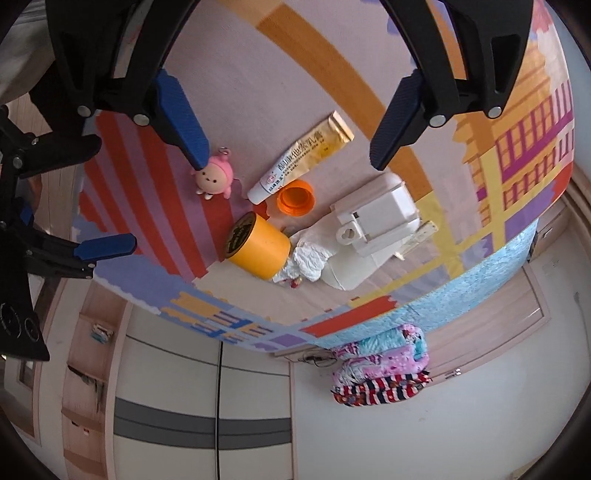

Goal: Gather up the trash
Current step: 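Grasp the ointment tube with the left tool while the right tool grasps the pink toy, then carry the tube and pink toy with both tools over the trash bin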

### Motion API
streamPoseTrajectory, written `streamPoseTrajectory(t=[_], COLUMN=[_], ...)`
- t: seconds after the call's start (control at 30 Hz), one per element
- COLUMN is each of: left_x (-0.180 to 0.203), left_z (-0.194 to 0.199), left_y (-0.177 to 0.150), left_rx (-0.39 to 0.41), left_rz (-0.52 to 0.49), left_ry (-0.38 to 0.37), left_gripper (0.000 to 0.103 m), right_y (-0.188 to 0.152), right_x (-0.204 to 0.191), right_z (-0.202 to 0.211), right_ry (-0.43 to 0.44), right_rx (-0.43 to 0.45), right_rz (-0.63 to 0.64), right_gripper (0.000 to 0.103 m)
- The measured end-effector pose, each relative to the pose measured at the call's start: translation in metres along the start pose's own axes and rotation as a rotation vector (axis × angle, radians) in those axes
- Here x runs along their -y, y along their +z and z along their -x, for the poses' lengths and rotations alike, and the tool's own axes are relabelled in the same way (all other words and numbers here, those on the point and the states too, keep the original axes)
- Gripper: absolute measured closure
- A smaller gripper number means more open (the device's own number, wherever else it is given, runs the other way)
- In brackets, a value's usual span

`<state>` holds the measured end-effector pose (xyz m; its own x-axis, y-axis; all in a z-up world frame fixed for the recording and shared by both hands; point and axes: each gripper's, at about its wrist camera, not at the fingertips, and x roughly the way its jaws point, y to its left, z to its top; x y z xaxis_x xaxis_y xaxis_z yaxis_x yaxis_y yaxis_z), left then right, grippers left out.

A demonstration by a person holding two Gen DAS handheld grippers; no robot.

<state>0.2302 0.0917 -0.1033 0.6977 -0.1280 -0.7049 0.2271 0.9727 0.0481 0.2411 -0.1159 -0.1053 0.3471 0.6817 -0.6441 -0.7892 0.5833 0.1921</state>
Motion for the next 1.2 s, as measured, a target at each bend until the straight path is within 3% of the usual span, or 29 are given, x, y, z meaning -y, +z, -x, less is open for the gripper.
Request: streamPoseTrajectory(t=[0.1, 0.23, 0.43, 0.57, 0.73, 0.9, 1.0, 1.2], left_x=[-0.002, -0.005, -0.009, -0.012, -0.012, -0.010, -0.008, -0.003], left_z=[-0.013, -0.026, -0.042, -0.049, -0.054, -0.051, -0.048, -0.042], left_y=[0.003, 0.004, 0.006, 0.007, 0.010, 0.008, 0.006, 0.003], left_rx=[-0.018, -0.039, -0.056, -0.075, -0.074, -0.084, -0.092, -0.107], left_rz=[-0.020, -0.043, -0.056, -0.054, -0.063, -0.061, -0.068, -0.063], left_ry=[-0.008, -0.016, -0.035, -0.070, -0.056, -0.068, -0.077, -0.077], left_gripper=[0.025, 0.031, 0.035, 0.050, 0.062, 0.075, 0.084, 0.084], right_y=[0.000, 0.001, 0.002, 0.004, 0.006, 0.004, 0.003, 0.002], right_x=[0.003, 0.006, 0.007, 0.007, 0.006, 0.003, 0.003, 0.003], right_z=[-0.009, -0.018, -0.025, -0.030, -0.039, -0.044, -0.047, -0.048], right_ry=[0.001, 0.006, 0.007, 0.004, 0.012, 0.015, 0.014, 0.025], right_rx=[-0.015, -0.033, -0.047, -0.054, -0.077, -0.088, -0.101, -0.103], right_rz=[-0.002, -0.001, 0.000, 0.016, 0.033, 0.043, 0.045, 0.044], right_gripper=[0.015, 0.027, 0.027, 0.029, 0.052, 0.058, 0.068, 0.071])
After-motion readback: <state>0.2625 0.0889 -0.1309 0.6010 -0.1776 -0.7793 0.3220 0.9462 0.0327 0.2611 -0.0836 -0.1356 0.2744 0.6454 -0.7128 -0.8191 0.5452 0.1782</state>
